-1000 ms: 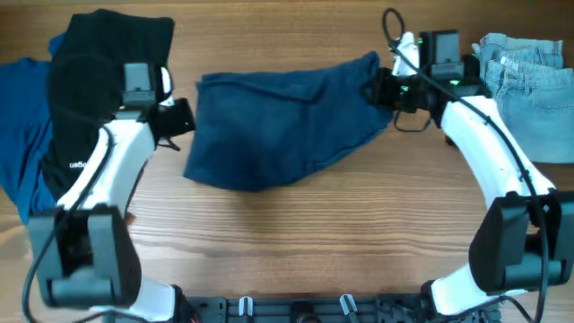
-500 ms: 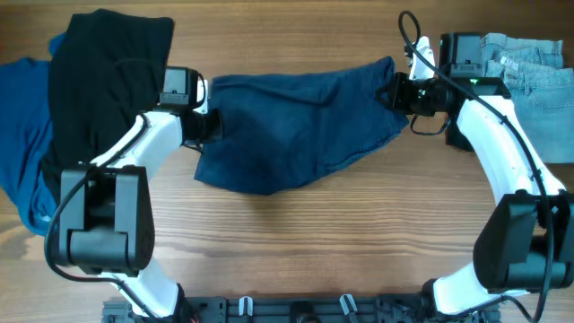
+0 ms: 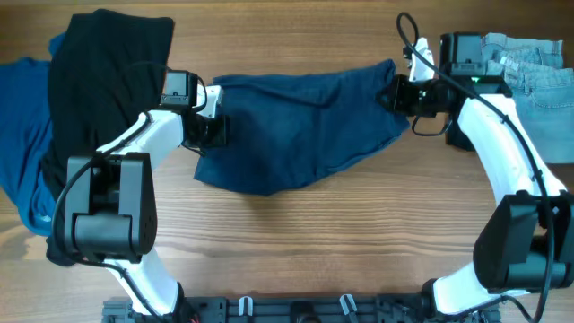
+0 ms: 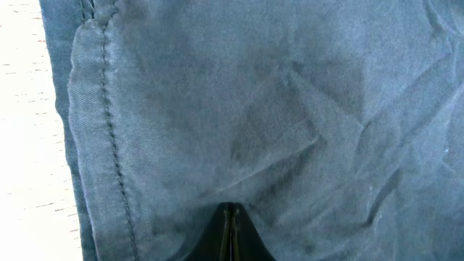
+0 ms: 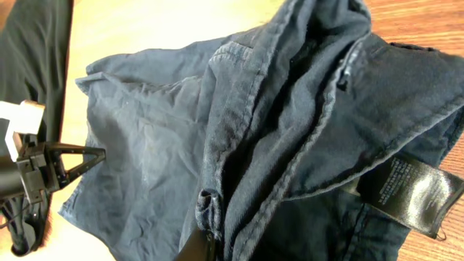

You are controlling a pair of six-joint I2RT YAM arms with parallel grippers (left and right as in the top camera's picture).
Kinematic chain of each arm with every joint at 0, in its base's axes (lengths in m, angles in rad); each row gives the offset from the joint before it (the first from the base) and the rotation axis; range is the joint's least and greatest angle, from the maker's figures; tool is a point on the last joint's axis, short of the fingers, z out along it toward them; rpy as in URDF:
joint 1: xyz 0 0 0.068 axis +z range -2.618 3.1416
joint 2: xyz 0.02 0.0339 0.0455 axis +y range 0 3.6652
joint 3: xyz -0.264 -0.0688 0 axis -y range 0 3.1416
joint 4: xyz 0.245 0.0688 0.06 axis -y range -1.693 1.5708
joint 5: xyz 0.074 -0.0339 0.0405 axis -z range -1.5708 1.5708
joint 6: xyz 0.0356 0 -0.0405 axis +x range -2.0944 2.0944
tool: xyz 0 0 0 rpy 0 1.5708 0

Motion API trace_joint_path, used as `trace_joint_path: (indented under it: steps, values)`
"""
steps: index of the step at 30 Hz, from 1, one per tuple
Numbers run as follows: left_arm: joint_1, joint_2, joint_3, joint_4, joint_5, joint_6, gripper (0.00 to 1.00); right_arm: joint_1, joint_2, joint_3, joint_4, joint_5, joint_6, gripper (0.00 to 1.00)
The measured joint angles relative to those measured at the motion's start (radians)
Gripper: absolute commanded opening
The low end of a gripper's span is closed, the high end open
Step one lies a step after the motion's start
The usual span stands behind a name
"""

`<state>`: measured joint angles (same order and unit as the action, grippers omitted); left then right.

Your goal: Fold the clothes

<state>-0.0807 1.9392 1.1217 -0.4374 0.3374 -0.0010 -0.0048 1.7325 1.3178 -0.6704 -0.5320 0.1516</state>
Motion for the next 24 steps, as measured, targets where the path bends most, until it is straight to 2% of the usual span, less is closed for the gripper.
trace_joint_path:
  steps: [6,8,15,24]
  values:
    - [0.002,0.0,0.0,0.0,0.002,0.0,0.04,0.114,0.0,0.007,0.043,0.013,0.02,0.04]
    - [0.002,0.001,0.001,0.0,0.003,0.0,0.04,0.283,0.0,0.011,0.134,0.043,0.07,0.04]
    - [0.002,0.002,0.002,0.001,0.005,0.0,0.04,0.537,0.012,0.013,0.367,0.143,0.204,0.04]
    - [-0.011,0.002,0.002,0.011,-0.002,0.0,0.04,0.688,0.135,0.014,0.64,0.198,0.359,0.04]
